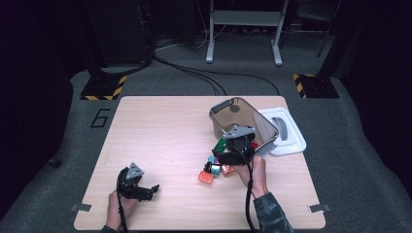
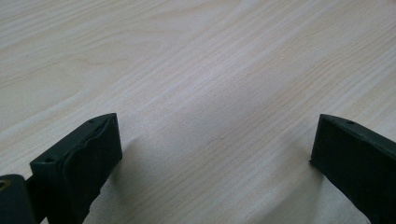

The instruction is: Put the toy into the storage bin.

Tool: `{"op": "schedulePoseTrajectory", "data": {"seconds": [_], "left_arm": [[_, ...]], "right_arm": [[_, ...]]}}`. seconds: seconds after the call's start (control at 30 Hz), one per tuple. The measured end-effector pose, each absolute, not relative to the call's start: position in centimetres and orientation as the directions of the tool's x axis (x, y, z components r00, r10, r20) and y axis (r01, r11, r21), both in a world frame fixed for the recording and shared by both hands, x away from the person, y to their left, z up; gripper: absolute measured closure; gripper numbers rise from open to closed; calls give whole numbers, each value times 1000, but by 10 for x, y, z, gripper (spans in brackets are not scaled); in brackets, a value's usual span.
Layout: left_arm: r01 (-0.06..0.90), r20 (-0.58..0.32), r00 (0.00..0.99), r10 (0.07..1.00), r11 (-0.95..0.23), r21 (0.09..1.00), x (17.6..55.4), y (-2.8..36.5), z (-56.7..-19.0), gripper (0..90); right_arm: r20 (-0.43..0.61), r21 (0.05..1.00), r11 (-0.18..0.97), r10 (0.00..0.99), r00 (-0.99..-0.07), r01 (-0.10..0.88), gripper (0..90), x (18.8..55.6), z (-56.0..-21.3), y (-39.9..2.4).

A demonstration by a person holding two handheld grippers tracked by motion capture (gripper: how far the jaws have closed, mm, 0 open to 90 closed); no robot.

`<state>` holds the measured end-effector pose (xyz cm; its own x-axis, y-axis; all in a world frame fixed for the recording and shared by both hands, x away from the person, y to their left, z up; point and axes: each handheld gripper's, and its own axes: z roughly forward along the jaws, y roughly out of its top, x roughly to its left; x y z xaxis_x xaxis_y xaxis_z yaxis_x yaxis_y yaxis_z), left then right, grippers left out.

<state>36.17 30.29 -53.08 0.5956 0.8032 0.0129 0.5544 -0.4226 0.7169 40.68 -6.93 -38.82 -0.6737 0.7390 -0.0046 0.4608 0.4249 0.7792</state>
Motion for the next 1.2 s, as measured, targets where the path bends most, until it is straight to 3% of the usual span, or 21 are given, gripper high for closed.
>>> {"op": "schedulePoseTrajectory", "data": {"seconds": [0.6, 1.2], "left_arm": [[554, 13, 596, 803, -422, 717, 362, 303, -531, 15], [554, 13, 594, 804, -421, 718, 362, 303, -531, 15]], "right_arm": [[12, 794, 351, 808, -589, 496, 379, 434, -360, -109], [6, 724, 336, 870, -493, 603, 379, 438, -378, -143]]}}
